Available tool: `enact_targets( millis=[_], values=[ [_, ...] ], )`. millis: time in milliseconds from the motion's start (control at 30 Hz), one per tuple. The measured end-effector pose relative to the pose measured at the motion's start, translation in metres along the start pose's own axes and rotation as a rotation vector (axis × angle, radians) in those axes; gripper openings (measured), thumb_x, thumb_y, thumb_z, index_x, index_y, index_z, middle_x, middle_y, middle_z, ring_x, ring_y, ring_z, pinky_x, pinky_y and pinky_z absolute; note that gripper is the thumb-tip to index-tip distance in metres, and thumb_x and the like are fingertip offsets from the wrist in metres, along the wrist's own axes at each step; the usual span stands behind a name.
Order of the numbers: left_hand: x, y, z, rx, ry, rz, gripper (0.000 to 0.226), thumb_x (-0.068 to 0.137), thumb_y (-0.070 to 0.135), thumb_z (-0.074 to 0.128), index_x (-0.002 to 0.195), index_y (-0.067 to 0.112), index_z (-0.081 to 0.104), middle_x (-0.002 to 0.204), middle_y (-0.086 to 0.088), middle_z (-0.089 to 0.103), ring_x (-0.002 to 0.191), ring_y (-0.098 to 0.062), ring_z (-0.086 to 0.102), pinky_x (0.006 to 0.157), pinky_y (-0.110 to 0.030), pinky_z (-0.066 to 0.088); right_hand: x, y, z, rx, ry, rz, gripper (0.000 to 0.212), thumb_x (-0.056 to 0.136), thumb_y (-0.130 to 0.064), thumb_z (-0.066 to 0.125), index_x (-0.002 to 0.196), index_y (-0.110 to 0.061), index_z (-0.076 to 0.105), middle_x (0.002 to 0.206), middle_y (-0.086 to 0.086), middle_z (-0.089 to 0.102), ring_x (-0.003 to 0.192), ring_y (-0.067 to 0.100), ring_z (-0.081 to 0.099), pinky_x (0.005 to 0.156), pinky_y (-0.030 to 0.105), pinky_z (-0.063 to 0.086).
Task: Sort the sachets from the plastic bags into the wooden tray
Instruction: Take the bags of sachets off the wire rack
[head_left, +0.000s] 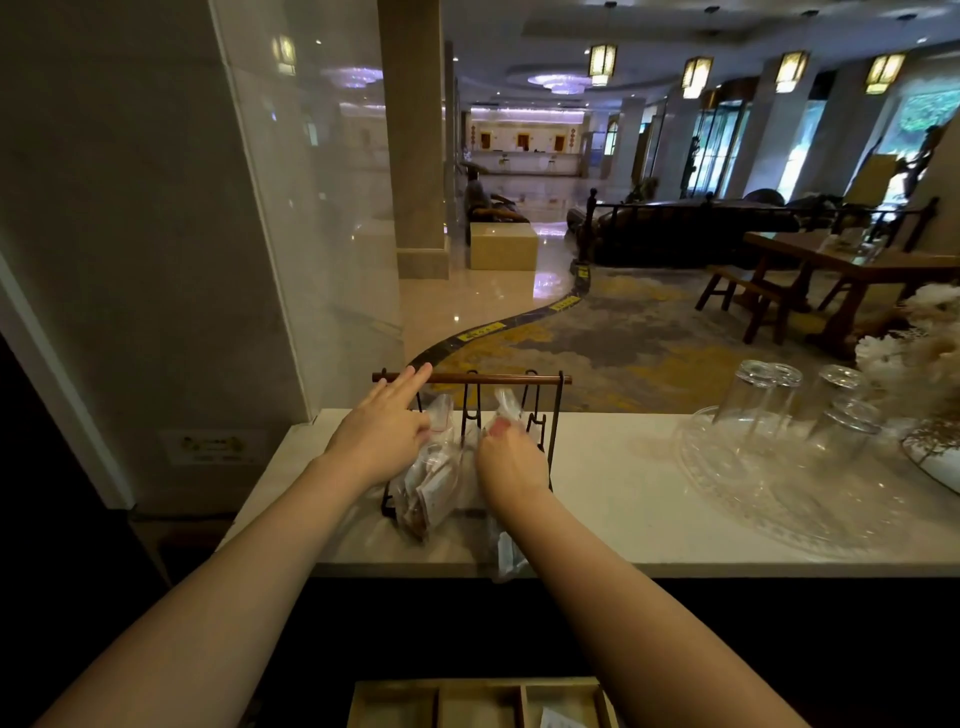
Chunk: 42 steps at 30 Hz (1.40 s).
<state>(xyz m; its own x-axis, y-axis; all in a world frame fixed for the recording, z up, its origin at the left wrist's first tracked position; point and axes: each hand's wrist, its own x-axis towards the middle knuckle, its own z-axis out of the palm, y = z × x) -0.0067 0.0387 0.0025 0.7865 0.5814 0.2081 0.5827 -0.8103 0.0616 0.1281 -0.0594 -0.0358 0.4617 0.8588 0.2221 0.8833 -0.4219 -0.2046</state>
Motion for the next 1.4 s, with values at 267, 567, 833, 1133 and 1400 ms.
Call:
enact_targets(
  millis=[267, 567, 833, 1133, 1400],
  values=[
    [-0.002, 0.009, -0.005, -0.043, -0.042, -0.039, 0.030, 0.096, 0.037, 0.045, 0.095, 0.024, 0.072, 0.162, 0.001, -0.004, 0.148, -0.017, -0.007, 0.119, -0.039, 0.004, -0.008, 0.015, -0.019, 0.205, 0.092, -0.152, 0.026, 0.088, -0.006, 0.057, 0.114, -0.004, 0.059, 0.106, 0.009, 0.064, 0.087, 0.020, 0.059, 0.067, 0.026, 0.045],
    [0.001, 0.014, -0.005, -0.100, -0.089, -0.115, 0.025, 0.090, 0.044, 0.050, 0.093, 0.030, 0.071, 0.162, 0.008, -0.002, 0.148, -0.018, -0.002, 0.115, -0.046, 0.022, -0.030, 0.021, -0.067, 0.757, 0.166, -0.107, 0.013, 0.082, -0.023, 0.071, 0.089, -0.012, 0.075, 0.085, 0.006, 0.073, 0.077, 0.018, 0.066, 0.074, 0.039, 0.055],
    [-0.008, 0.025, -0.012, -0.303, -0.069, -0.177, 0.029, 0.091, 0.027, 0.053, 0.116, 0.017, 0.065, 0.161, 0.009, 0.000, 0.147, -0.020, 0.010, 0.116, -0.045, 0.024, -0.066, 0.036, -0.126, 1.393, 0.153, -0.138, 0.014, 0.082, -0.008, 0.067, 0.073, -0.008, 0.057, 0.077, 0.016, 0.059, 0.073, 0.025, 0.058, 0.071, 0.039, 0.050],
    [-0.037, 0.038, 0.000, -0.399, 0.311, -0.129, 0.024, 0.098, 0.022, 0.042, 0.093, 0.013, 0.064, 0.134, -0.001, 0.055, 0.121, -0.019, 0.049, 0.095, -0.036, 0.040, -0.130, 0.066, -0.084, 1.566, -0.167, -0.016, 0.015, 0.082, -0.014, 0.062, 0.075, -0.010, 0.051, 0.077, 0.006, 0.068, 0.069, 0.026, 0.069, 0.051, 0.033, 0.056],
    [-0.109, 0.076, -0.004, -0.609, 0.383, -0.034, 0.029, 0.097, 0.024, 0.041, 0.074, 0.011, 0.053, 0.076, -0.003, 0.056, 0.070, -0.017, 0.053, 0.062, -0.030, 0.043, -0.168, 0.072, -0.039, 1.467, -0.274, -0.017, 0.020, 0.068, -0.033, 0.073, 0.069, -0.020, 0.058, 0.077, -0.003, 0.065, 0.074, 0.021, 0.066, 0.059, 0.035, 0.053]
  ],
)
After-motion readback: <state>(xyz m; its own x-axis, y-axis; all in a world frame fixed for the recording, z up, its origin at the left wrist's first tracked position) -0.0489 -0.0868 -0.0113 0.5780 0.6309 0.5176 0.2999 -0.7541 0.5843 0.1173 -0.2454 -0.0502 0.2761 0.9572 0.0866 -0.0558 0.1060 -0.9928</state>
